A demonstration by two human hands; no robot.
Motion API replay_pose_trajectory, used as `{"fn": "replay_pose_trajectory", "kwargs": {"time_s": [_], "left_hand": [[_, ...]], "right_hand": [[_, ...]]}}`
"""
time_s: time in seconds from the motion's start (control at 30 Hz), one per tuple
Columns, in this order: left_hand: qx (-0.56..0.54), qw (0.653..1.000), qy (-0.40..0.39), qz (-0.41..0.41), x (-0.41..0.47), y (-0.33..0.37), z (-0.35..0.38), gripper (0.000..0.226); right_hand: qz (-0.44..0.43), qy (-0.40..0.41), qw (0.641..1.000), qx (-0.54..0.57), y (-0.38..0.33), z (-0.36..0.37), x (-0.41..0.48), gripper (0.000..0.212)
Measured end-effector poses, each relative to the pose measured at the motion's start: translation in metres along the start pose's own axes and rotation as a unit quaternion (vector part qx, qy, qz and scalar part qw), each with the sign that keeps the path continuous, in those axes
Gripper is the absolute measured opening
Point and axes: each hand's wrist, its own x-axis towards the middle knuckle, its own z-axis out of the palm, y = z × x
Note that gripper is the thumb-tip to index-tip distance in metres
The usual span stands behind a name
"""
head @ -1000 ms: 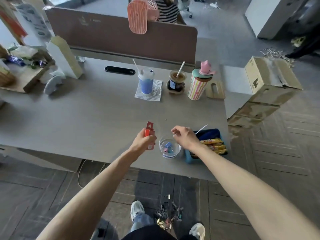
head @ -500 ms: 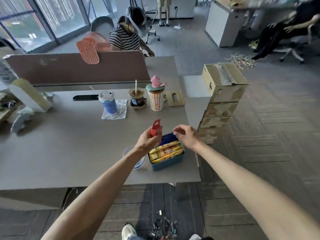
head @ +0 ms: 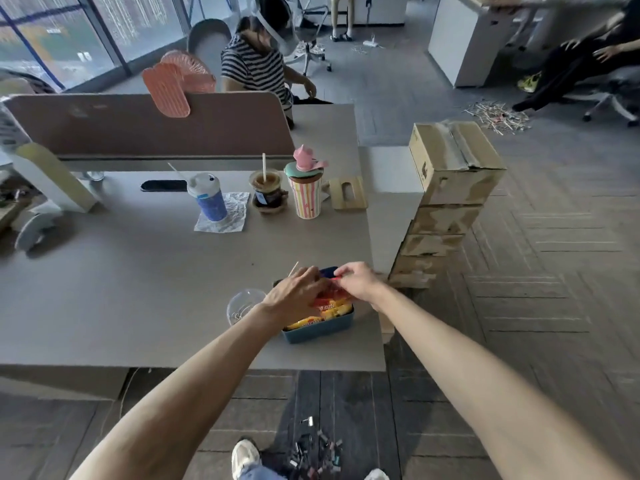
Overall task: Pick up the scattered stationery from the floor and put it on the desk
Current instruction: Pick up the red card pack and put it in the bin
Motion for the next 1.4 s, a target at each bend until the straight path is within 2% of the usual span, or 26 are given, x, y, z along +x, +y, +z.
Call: {"fn": "replay_pose_trajectory", "kwargs": {"time_s": [0.07, 0.2, 0.3, 0.4, 0.53, 0.67, 0.83, 0.93, 1.13, 1.27, 1.4], "left_hand": [[-0.038, 0.999, -0.034, 0.004, -0.005, -0.006, 0.005, 0.079], [-0.048, 0.998, -0.005, -0.048, -0.02, -0.02, 0.02, 0.076], [-0.048, 0.993, -0.037, -0.104, -0.024, -0.025, 0.026, 0.067], [-0.068, 0.991, -0.035, -0.113, -0.022, -0.027, 0.029, 0.062], [-0.096, 0.988, -0.039, -0.112, -0.016, -0.026, 0.028, 0.077], [-0.075, 0.99, -0.003, -0.123, -0.01, -0.024, 0.026, 0.063], [-0.032, 0.991, -0.001, -0.134, -0.005, -0.024, 0.027, 0.061], [-0.042, 0.99, 0.005, -0.136, -0.005, -0.021, 0.029, 0.061], [-0.105, 0.988, 0.01, -0.112, -0.011, -0.022, 0.029, 0.059], [-0.101, 0.989, -0.01, -0.107, -0.011, -0.02, 0.029, 0.057], [-0.136, 0.984, 0.006, -0.111, -0.012, -0.02, 0.029, 0.052]], "right_hand": [[-0.023, 0.003, 0.996, -0.09, 0.007, 0.004, 0.007, 0.014], [-0.092, 0.053, 0.973, -0.206, 0.017, 0.003, 0.006, 0.027], [-0.098, 0.03, 0.971, -0.214, 0.025, 0.005, 0.005, 0.032], [-0.099, 0.012, 0.973, -0.21, 0.028, 0.006, 0.006, 0.034], [-0.08, 0.082, 0.977, -0.181, 0.025, 0.012, 0.011, 0.032], [-0.077, 0.099, 0.97, -0.207, 0.022, 0.021, 0.015, 0.033], [-0.101, 0.118, 0.951, -0.267, 0.017, 0.026, 0.024, 0.027], [-0.109, 0.093, 0.939, -0.311, 0.015, 0.024, 0.024, 0.025], [-0.082, 0.009, 0.942, -0.326, 0.013, 0.011, 0.023, 0.026], [-0.097, 0.016, 0.924, -0.37, 0.015, 0.013, 0.02, 0.029], [-0.111, 0.035, 0.924, -0.364, 0.016, 0.016, 0.014, 0.031]]}}
